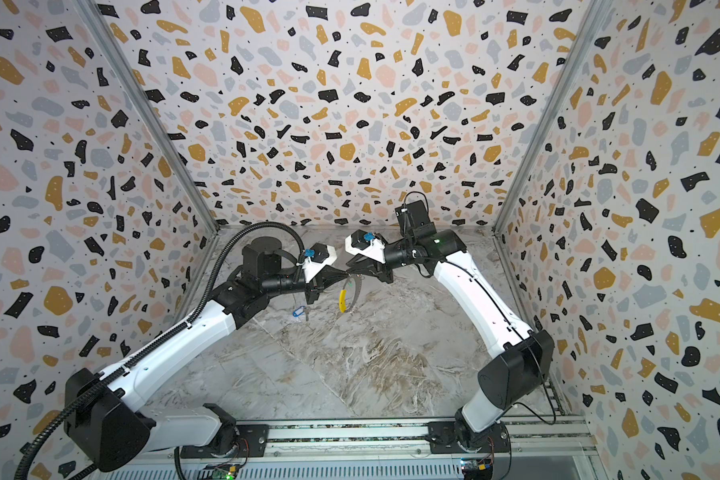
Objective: Remove the keys from the keyring
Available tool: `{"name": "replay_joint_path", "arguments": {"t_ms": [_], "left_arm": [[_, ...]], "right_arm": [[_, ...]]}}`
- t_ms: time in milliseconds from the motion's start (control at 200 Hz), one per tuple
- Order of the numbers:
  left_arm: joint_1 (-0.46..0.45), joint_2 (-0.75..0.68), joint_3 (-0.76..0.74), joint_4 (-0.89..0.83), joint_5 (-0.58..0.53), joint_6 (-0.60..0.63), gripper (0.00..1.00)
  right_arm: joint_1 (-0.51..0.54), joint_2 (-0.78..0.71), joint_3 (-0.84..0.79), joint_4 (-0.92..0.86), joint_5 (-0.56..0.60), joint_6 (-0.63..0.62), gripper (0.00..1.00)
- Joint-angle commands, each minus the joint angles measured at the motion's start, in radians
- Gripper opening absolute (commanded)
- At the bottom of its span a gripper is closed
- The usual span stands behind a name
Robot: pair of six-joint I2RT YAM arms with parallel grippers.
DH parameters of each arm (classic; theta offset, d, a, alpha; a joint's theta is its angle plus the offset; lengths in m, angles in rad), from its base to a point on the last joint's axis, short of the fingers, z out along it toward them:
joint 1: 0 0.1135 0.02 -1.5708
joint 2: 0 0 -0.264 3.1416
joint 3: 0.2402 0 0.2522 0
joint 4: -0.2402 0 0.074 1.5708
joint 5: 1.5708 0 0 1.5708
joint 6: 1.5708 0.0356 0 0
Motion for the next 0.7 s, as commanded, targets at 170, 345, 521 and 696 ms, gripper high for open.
{"name": "replay_joint_path", "arguments": {"t_ms": [170, 345, 521, 696], "left_arm": [[-0.002, -0.002, 0.041, 0.014, 0.024, 0.02, 0.0], [-0.002, 0.0, 0.042, 0.014, 0.023, 0.019, 0.0], [-0.002, 0.002, 0.045, 0.014, 0.024, 0.02, 0.0], [-0.004, 0.003, 0.045, 0.009, 0.026, 0.021, 0.0]], "right_arm": [[0.003, 0.021, 0.077, -0.116, 0.004, -0.053, 0.22], [0.003, 0.036, 0.095, -0.156, 0.006, -0.073, 0.23], [0.002, 0.043, 0.103, -0.17, 0.006, -0.083, 0.21], [0.003, 0.047, 0.101, -0.169, -0.002, -0.087, 0.15]]}}
